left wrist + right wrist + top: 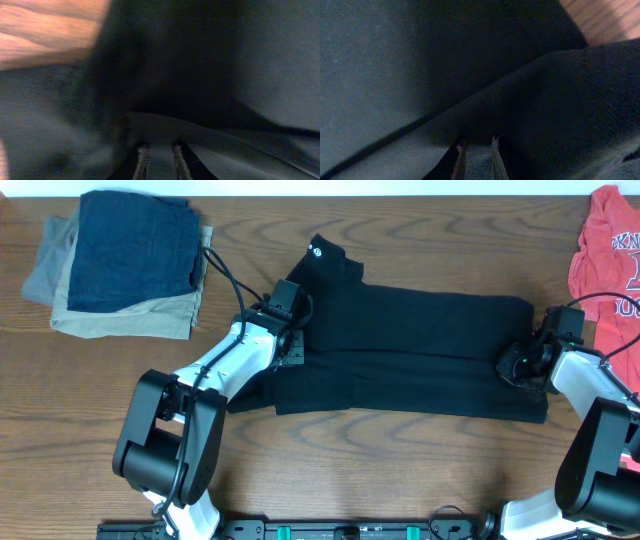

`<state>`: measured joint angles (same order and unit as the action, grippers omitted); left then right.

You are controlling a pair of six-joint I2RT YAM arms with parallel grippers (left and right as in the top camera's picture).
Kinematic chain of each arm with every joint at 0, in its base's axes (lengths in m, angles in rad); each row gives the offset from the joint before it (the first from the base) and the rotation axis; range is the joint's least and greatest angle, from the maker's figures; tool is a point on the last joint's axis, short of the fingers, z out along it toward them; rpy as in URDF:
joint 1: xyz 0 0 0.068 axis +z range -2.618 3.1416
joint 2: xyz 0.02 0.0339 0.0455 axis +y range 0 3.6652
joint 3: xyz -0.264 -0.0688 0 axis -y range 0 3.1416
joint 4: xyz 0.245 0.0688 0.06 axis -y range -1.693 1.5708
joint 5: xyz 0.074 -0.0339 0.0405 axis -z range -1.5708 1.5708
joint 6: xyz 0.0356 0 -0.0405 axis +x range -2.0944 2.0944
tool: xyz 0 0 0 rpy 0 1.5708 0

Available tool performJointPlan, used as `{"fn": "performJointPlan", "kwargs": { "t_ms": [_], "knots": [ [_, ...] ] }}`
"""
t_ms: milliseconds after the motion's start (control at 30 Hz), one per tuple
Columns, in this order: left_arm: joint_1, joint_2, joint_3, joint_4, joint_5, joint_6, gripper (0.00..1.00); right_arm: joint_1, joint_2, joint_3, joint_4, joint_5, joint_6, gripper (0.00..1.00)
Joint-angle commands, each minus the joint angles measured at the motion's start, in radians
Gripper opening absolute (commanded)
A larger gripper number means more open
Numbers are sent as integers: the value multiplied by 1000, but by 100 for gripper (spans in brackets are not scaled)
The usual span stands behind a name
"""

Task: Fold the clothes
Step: 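Release the hem and move both grippers to the polo's top edge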

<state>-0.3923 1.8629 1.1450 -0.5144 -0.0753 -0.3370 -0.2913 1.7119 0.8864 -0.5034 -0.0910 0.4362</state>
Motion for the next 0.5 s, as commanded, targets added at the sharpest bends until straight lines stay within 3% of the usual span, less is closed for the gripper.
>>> {"fn": "performJointPlan", "kwargs": {
  "t_ms": [0,67,133,167,300,400,467],
  "knots": [
    [6,-16,3,3,-154,-8,21,-13,35,35,-39,121,23,18],
    [6,-46,12,-1,-177,-6,23,-24,32,97,-94,121,23,20],
    [6,-88,24,0,-177,3,29,-32,31,187,-181,121,16,32],
    [6,-111,31,2,-177,3,34,-34,31,240,-229,121,7,40],
    [6,-206,71,38,-155,34,54,-31,31,418,-364,104,-48,87],
    [6,-238,103,112,-55,142,64,-21,31,513,-409,34,-89,96],
    [6,-229,128,166,-18,187,66,-11,31,542,-414,-46,-117,97]
  ]
}}
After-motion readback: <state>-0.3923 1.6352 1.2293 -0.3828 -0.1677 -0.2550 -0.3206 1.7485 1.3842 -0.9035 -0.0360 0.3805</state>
